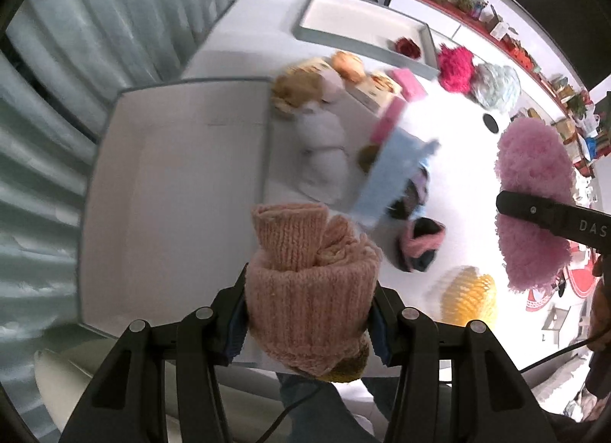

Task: Organize soft objects
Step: 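Carry the sock roll and pink plush into the white box and release both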

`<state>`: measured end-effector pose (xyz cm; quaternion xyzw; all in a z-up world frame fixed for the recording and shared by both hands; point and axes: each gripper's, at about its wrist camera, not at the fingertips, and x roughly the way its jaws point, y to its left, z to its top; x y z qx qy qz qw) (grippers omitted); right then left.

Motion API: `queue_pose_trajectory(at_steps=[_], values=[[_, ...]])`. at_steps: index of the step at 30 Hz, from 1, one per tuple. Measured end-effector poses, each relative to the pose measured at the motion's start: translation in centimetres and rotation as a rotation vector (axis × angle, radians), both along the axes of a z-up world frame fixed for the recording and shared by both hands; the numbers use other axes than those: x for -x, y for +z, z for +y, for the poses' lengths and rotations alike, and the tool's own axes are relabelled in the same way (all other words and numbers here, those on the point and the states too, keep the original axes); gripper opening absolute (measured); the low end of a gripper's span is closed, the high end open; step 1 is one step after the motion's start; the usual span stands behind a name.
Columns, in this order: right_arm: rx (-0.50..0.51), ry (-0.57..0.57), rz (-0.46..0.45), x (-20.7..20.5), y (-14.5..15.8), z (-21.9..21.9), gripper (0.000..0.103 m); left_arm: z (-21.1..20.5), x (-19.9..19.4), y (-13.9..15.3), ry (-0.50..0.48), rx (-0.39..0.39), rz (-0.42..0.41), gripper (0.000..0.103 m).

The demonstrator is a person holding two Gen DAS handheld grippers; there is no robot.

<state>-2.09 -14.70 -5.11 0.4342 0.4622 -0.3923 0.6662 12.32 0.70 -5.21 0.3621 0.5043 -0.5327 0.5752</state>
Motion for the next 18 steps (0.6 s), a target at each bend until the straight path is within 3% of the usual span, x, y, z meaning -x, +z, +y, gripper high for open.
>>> queue_pose_trajectory(at_steps=[5, 11, 18], values=[[0.026, 0.035, -0.032, -5.6, 1.6, 1.4, 0.049, 0.7, -4.8, 0.3, 0.037, 0.024, -0.01, 0.053], [0.047, 0.154, -0.073, -13.7, 2.9, 3.3, 0.049, 1.5, -9.5, -0.2, 0.111, 0.036, -0.044, 0.053], [0.041, 0.286, -0.075, -20.9, 2.6, 5.0, 0.049, 2.0, -13.3, -2.1, 0.233, 0.016, -0.04, 0.053]])
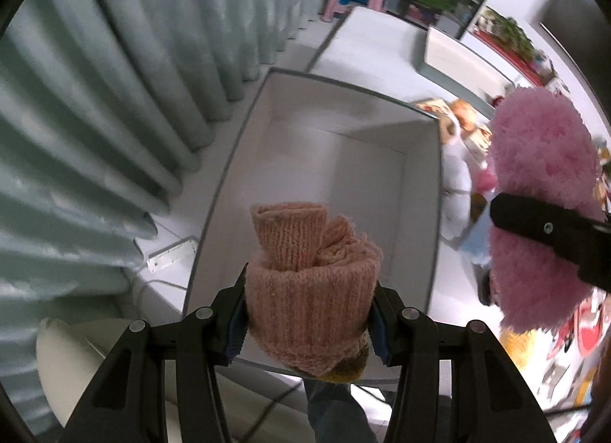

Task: Organize soft objects
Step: 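Carry the sock roll and pink plush into the white box and release both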

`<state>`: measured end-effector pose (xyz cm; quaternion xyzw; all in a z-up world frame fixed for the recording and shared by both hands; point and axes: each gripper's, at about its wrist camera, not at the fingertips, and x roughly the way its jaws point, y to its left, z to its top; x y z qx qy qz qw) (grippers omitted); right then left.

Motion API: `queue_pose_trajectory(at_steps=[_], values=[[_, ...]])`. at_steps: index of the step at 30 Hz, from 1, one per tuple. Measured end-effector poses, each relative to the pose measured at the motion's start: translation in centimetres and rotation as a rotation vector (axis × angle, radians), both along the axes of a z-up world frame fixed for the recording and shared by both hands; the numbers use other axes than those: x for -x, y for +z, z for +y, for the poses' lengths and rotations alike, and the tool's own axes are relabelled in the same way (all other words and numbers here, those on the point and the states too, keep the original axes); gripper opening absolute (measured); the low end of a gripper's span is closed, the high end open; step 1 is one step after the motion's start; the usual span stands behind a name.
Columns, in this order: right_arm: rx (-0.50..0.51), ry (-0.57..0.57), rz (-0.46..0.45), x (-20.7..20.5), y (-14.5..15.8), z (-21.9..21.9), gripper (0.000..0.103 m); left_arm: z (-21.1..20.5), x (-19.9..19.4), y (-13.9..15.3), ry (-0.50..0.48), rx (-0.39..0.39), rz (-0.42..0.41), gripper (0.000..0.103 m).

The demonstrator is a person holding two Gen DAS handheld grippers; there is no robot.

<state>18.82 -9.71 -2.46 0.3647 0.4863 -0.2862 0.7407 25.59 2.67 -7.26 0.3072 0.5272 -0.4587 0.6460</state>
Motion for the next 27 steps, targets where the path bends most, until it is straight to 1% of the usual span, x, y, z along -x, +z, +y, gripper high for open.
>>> queue_pose_trajectory(at_steps=[3, 8, 17, 27], values=[[0.0, 0.04, 0.013, -2.2, -0.4, 0.5, 0.049, 0.0, -0.7, -1.2, 0.02, -0.012, 0.004, 0.053], [-0.002, 0.071, 0.041, -4.4, -1.2, 1.0, 0.049, -0.3, -1.2, -2.7, 0.042, -0.037, -0.003, 0.053], [-0.035, 0.06, 0.108, -6.2, -4.5, -1.2, 0.049, -1.6, -1.5, -4.9, 0.054, -0.068, 0.007, 0.053], [-0.052, 0.035, 0.148, -7.6, -5.9, -2.3, 0.049, -3.0, -1.7, -6.5, 0.046, -0.094, 0.01, 0.053]])
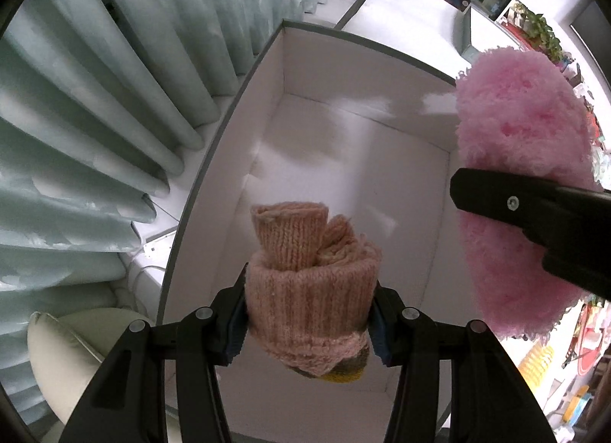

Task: Organize soft objects
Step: 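Carry the sock roll and pink plush into the white box and release both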

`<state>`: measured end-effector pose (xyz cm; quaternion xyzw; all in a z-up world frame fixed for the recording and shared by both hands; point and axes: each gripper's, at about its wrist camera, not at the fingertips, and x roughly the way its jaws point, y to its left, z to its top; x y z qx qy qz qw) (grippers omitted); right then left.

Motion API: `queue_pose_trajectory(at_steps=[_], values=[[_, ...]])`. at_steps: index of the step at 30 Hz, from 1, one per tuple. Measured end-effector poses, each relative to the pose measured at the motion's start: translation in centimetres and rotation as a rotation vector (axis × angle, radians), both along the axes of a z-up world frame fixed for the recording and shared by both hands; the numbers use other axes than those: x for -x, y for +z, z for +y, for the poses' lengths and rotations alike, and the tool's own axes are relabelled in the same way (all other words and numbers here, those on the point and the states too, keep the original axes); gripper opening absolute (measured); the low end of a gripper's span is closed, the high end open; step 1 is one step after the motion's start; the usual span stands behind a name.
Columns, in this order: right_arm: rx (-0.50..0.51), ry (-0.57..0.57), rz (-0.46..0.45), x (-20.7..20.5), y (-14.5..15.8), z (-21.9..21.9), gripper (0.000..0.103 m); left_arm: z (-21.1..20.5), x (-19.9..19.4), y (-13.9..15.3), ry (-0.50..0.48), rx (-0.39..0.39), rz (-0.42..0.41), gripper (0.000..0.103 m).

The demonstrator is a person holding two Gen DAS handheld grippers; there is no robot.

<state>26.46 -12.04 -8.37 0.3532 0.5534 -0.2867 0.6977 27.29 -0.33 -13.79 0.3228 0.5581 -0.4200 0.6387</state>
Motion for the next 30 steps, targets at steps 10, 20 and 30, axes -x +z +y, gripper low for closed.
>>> queue_pose_trajectory(at_steps=[10, 20, 30], values=[[-0.024, 0.008, 0.026, -1.4, -1.4, -0.4, 0.049, -0.7, 0.2, -1.1, -0.004, -0.031, 0.007, 0.053], [-0.04, 0.011, 0.031, -2.1, -1.9, -0.8, 0.058, -1.5, 0.6, -1.4, -0.027, -0.039, -0.015, 0.057], [0.056, 0.065, 0.067, -2.1, 0.5, -0.2, 0.082, -0.7, 0.3, 0.2, 0.017, -0.02, -0.08, 0.096]])
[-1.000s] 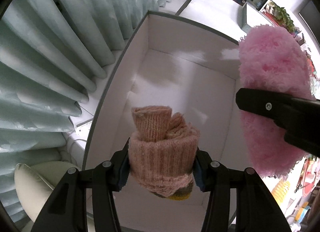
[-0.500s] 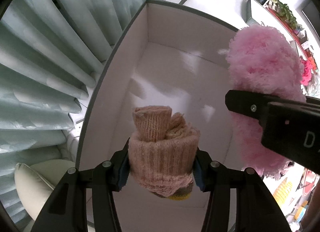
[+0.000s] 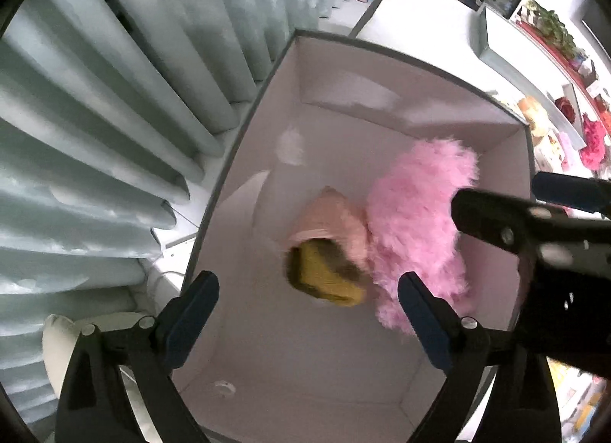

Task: Organize soft objects
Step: 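Carry the sock roll and pink plush into the white box and release both, then grasp the black-and-pink knitted cup with left tool while right tool grasps the yellow mesh net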

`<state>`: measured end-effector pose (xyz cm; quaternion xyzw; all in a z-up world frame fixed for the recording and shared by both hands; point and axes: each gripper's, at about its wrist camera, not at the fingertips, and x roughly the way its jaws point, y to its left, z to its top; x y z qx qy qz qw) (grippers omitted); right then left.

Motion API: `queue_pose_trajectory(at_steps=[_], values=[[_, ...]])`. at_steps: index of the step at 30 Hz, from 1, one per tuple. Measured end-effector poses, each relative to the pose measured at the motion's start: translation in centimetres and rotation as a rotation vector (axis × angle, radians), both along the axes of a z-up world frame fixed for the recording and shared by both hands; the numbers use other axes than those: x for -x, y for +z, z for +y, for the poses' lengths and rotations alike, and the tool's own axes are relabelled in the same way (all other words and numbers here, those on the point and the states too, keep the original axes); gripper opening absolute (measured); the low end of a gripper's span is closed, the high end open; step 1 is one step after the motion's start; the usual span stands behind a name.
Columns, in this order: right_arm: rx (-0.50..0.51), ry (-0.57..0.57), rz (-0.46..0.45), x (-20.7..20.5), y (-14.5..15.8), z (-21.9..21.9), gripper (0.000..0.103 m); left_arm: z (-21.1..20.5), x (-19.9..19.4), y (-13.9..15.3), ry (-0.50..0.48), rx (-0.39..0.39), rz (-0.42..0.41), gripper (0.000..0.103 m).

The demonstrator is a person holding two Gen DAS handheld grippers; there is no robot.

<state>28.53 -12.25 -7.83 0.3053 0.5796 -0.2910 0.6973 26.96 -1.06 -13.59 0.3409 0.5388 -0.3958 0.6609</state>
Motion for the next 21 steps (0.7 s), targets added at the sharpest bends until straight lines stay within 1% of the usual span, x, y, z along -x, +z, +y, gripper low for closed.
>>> queue_pose_trajectory(at_steps=[2, 3, 4, 5, 6, 9, 12, 14, 17, 21], values=[[0.01, -0.001, 0.012, 0.2, 0.5, 0.3, 0.085, 0.0, 0.0, 0.1, -0.004, 0.004, 0.011, 0.098], [0.009, -0.006, 0.006, 0.5, 0.8, 0.5, 0.087, 0.0, 0.0, 0.3, -0.005, 0.003, 0.01, 0.102], [0.003, -0.013, -0.002, 0.9, 1.0, 0.6, 0.093, 0.1, 0.1, 0.5, -0.006, 0.006, 0.012, 0.102], [0.0, -0.021, -0.009, 1.4, 1.2, 0.6, 0.102, 0.2, -0.1, 0.6, -0.001, 0.012, 0.019, 0.102], [0.012, -0.033, -0.002, 1.8, 1.4, 0.7, 0.103, 0.4, -0.2, 0.8, 0.007, 0.013, 0.019, 0.102], [0.018, -0.062, -0.038, 2.9, 2.0, 1.1, 0.103, 0.9, -0.2, 1.3, 0.002, 0.008, 0.0, 0.102], [0.006, -0.092, -0.066, 4.2, 2.6, 1.5, 0.103, 0.9, 0.2, 1.7, -0.019, 0.008, 0.037, 0.102], [-0.011, -0.112, -0.073, 5.4, 2.7, 1.6, 0.103, 1.1, 1.0, 2.5, -0.043, 0.011, 0.034, 0.102], [-0.023, -0.153, -0.087, 8.2, 3.0, 2.1, 0.103, 1.0, 2.7, 3.5, -0.09, 0.018, 0.034, 0.102], [-0.023, -0.251, -0.089, 13.5, 3.4, 2.7, 0.103, 0.4, 5.9, 4.6, -0.172, 0.025, 0.028, 0.102]])
